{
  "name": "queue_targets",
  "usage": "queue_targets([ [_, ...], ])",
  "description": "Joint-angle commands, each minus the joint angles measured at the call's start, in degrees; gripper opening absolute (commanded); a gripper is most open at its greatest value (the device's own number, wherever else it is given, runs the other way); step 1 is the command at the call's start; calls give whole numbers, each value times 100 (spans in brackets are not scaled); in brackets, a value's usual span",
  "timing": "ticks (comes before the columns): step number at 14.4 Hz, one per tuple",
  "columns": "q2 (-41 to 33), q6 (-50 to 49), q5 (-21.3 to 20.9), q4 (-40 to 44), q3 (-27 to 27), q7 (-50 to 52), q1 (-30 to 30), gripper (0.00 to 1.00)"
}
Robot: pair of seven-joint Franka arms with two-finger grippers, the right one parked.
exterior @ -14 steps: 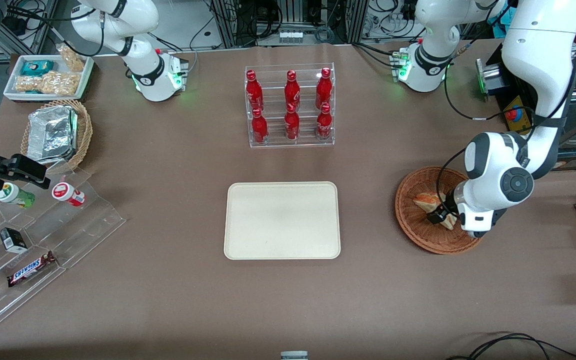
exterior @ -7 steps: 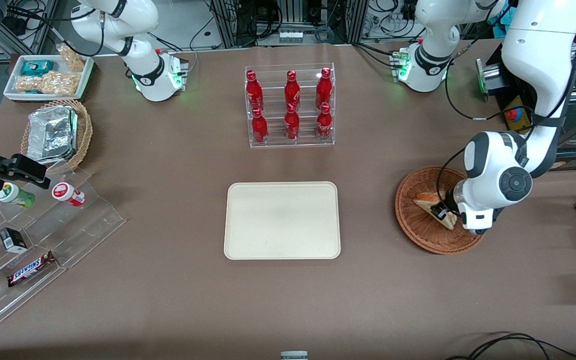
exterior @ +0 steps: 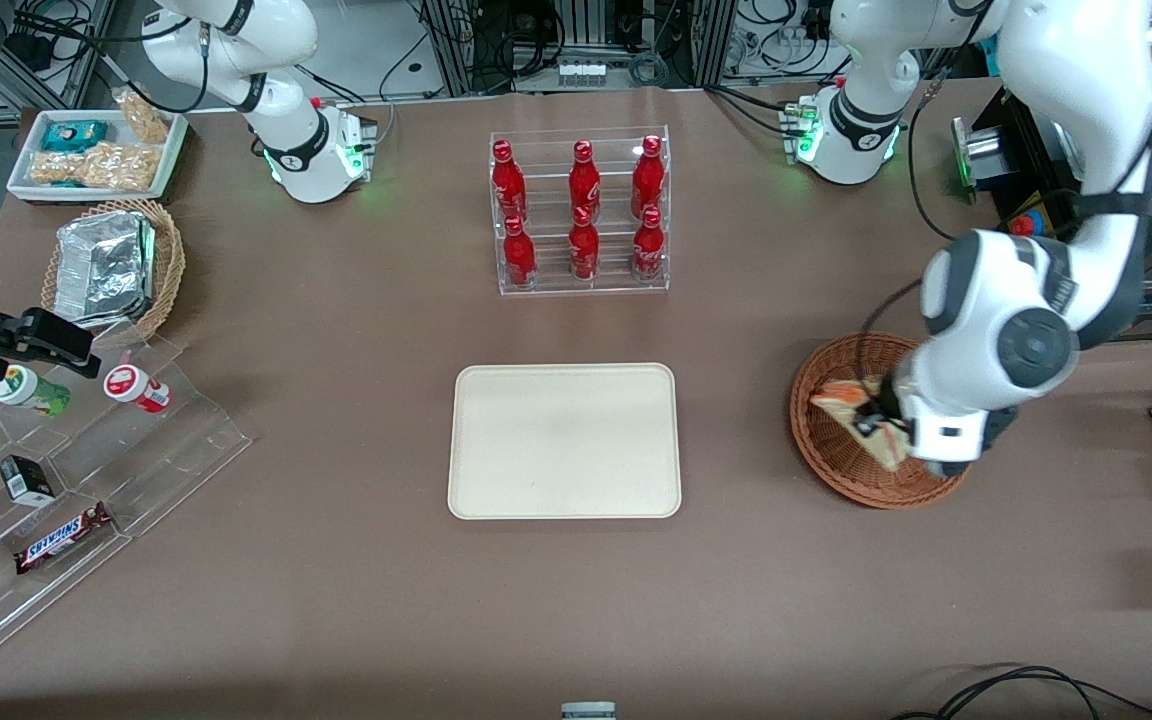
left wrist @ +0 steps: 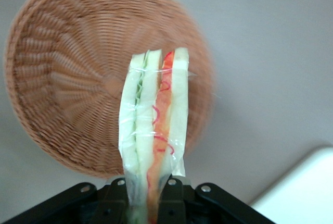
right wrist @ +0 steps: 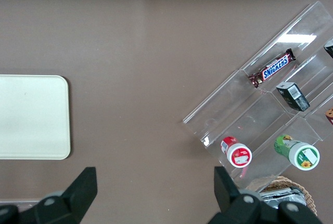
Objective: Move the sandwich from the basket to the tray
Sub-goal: 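Carry the sandwich with the left gripper over the white tray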
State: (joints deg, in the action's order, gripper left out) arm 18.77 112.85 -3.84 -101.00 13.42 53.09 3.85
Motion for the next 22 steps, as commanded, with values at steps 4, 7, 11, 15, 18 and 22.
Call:
queue_targets([
  [4, 538, -114, -636, 544, 20, -799, 1731, 6],
  [7, 1205, -132, -574, 1335, 133, -853, 2250, 6],
  [11, 2802, -280, -617, 3168, 397, -871, 2638, 7],
  [15, 3493, -246, -653, 3868, 371, -845, 2937, 8],
  [18, 3623, -18, -653, 3982, 372, -871, 2981, 8],
  [22, 3677, 79, -688, 3991, 354, -801, 3052, 14],
])
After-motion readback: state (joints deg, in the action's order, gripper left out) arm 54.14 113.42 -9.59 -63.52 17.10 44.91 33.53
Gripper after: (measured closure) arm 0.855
